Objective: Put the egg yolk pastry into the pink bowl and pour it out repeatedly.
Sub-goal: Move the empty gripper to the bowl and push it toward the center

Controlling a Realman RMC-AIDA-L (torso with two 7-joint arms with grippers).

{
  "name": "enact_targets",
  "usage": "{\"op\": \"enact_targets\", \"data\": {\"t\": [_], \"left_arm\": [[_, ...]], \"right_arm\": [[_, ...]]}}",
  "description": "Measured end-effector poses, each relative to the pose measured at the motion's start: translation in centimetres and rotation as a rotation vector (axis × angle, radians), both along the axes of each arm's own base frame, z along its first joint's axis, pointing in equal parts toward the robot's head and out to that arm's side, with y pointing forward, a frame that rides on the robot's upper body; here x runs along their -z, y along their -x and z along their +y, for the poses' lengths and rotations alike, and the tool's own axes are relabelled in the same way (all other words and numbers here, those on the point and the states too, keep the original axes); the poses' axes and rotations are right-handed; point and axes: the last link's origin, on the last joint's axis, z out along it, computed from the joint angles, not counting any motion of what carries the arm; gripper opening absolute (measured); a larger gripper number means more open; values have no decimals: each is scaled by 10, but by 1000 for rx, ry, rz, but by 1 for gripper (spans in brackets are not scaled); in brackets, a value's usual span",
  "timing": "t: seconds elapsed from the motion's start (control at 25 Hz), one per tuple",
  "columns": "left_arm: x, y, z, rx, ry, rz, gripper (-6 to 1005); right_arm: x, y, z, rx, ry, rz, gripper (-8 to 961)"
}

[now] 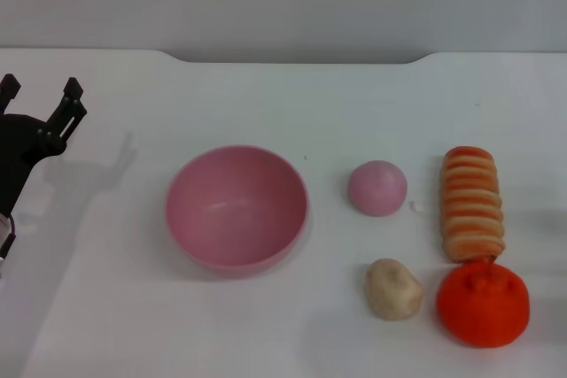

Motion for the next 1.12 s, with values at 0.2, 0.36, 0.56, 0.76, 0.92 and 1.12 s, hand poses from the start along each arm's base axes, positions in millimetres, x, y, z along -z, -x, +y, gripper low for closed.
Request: {"op": "enact_targets", "data": {"t": [0.2,0.36,0.56,0.76,0.92,1.12], "left_arm": [[0,1,-1,-3,0,0,828],[0,2,-2,-7,1,-1,828],[1,3,-4,-11,2,-2,827],[1,3,-4,-11,2,-2,827],[-1,3,-3,-12,-4,-10,827],[-14,-4,16,17,-3,-100,826]], "right_arm": [[1,0,-1,3,2,3,560],[1,0,-1,2,3,3,560],[1,0,-1,2,5,4,561],[2,0,-2,4,7,6,561],[3,0,-2,6,8,9,561],[3,0,-2,7,10,10,560]]}}
